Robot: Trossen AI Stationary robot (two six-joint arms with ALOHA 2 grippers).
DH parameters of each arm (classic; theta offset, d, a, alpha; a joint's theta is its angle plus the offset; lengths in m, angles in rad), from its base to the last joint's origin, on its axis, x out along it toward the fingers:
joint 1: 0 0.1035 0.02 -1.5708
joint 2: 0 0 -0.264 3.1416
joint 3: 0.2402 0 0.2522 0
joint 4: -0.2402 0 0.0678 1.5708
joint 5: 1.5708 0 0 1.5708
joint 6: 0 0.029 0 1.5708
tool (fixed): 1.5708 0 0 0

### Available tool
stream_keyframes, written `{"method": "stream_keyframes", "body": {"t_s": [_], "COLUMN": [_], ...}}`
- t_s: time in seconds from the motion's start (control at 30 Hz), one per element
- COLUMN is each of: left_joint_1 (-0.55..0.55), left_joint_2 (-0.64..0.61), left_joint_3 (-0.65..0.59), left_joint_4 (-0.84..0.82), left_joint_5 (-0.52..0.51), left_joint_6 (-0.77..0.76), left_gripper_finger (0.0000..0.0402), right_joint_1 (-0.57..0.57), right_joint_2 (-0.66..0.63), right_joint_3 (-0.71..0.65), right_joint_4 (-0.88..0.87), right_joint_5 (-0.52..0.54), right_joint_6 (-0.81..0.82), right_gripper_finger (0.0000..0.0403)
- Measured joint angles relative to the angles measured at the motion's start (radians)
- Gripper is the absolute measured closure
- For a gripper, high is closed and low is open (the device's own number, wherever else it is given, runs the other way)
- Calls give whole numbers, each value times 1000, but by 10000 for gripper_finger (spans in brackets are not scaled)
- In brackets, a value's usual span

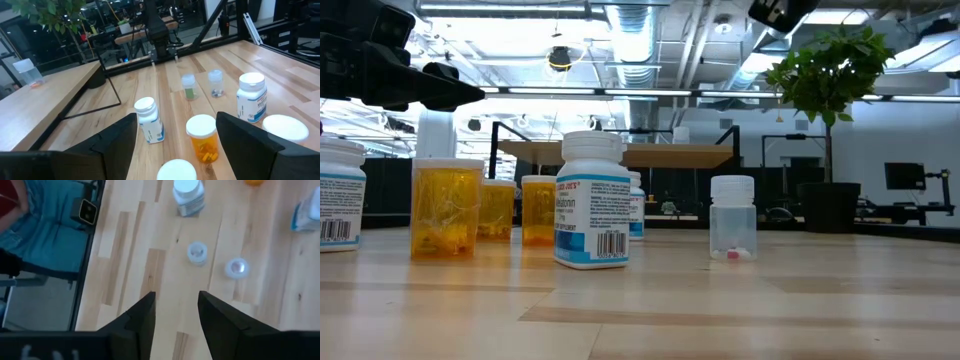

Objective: Pick and place medicine bottles onto shelf by color
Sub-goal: Put the top transparent pill bottle on the shelf aligned with the other transparent pill bottle

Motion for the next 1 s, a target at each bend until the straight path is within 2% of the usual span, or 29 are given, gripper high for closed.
{"method": "stream_keyframes", "body": {"t_s": [0.27, 0.5, 1.0], "left_joint_1": [0, 0, 0], "left_joint_2": [0, 0, 0], "left_joint_3": [0, 0, 0], "left_joint_4": [0, 0, 0], "left_joint_5": [0, 0, 0], "left_joint_6": [0, 0, 0], "left_gripper_finger": [140, 140, 140], "right_joint_1": [45, 84, 85], "right_joint_2": [36, 56, 87], "right_joint_3": [2, -1, 0], "right_joint_4": [46, 88, 59], "right_joint_5": [1, 74, 104], "right_joint_6": [82, 52, 39], "right_gripper_finger": [244, 250, 266]}}
